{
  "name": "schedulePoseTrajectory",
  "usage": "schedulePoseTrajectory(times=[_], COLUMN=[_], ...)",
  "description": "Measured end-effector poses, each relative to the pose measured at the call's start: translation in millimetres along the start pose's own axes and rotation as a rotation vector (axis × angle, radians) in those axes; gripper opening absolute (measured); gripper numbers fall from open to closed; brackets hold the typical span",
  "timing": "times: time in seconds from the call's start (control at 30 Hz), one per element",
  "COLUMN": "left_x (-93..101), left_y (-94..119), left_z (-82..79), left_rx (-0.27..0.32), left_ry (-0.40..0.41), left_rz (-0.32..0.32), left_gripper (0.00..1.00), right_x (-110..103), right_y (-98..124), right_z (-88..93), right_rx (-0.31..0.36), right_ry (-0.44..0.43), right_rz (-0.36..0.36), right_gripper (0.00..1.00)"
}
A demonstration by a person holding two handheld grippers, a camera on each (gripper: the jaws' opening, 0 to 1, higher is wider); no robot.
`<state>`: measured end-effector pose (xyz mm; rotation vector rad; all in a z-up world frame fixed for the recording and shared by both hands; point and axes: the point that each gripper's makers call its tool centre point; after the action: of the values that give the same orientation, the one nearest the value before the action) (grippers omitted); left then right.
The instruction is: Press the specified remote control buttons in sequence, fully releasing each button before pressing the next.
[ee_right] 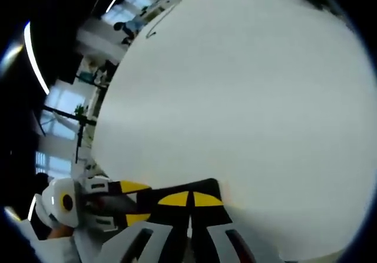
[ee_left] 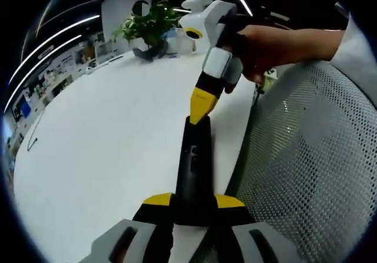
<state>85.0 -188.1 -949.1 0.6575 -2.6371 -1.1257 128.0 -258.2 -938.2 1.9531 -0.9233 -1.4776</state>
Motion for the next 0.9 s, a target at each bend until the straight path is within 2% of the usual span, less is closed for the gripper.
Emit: schedulePoseTrajectory(times=[0.23,0.47,0.67,0.9], left_x=[0.3,0.3,0.3,0.4], left_y=[-0.1,-0.1,-0.4,-0.6], left_z=[-0.3,-0.5,-1.4,-1.8], left_rx=[0.001,-0.001,0.006,0.009], left_ry=[-0.001,0.0,-0.006,-0.006], left_rz=[-0.002,-0.006,-0.002,-0.002], left_gripper=[0.24,0.24,0.24,0.24], right_x=[-0.8,-2.3,-6.2,-7.2], right_y=[-0.9,-0.1,0.6,-1.1], right_z=[-2.1,-1.7,-1.4,1.5], right_rx=[0.01,0.011,0.002,-0.018], right_ry=[0.033,0.114,0.073,0.066], right_rz=[0.017,0.046,0.001,-0.004], right_gripper=[0.0,0.0,0.0,0.0])
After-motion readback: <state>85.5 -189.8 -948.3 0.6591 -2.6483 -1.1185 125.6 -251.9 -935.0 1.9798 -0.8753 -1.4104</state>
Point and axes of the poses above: the point that each gripper's makers call its tool centre point, and the gripper's own axes: y roughly backward along the fingers, x roughly to its right, z roughly out of its underside, and after that the axes turned 3 degrees about x, right-handed
